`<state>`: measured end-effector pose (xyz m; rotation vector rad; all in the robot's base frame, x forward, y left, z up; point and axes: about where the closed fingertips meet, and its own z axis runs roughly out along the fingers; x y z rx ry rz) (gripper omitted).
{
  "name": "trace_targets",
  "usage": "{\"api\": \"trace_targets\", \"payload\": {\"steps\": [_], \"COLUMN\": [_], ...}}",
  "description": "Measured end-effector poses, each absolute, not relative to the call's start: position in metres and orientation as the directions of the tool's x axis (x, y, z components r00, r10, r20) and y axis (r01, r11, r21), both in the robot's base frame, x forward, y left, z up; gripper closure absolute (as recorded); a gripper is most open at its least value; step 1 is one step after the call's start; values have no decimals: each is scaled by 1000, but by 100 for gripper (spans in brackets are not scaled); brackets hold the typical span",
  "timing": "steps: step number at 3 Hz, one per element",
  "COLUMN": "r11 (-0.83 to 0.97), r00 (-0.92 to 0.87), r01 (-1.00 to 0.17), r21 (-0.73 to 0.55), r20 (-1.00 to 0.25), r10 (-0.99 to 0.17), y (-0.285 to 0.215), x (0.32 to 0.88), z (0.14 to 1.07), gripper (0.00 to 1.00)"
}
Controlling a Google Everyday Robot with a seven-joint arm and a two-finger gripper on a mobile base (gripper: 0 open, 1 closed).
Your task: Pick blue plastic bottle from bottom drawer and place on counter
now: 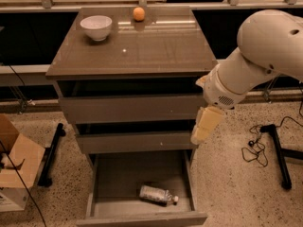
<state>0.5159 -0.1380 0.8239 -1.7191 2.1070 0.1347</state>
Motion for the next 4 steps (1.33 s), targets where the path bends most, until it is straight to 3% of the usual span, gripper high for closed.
{"api": "trace_targets", "payload": {"steps": [2,4], "r11": [234,287], "r00": [-185,-286], "r01": [-970,-954], "r21": [-64,87], "r20": [-427,-556], "r10": [-885,-780], "y": [-81,-58], "x": [540,544], "z": [728,599], "gripper": [0,0]}}
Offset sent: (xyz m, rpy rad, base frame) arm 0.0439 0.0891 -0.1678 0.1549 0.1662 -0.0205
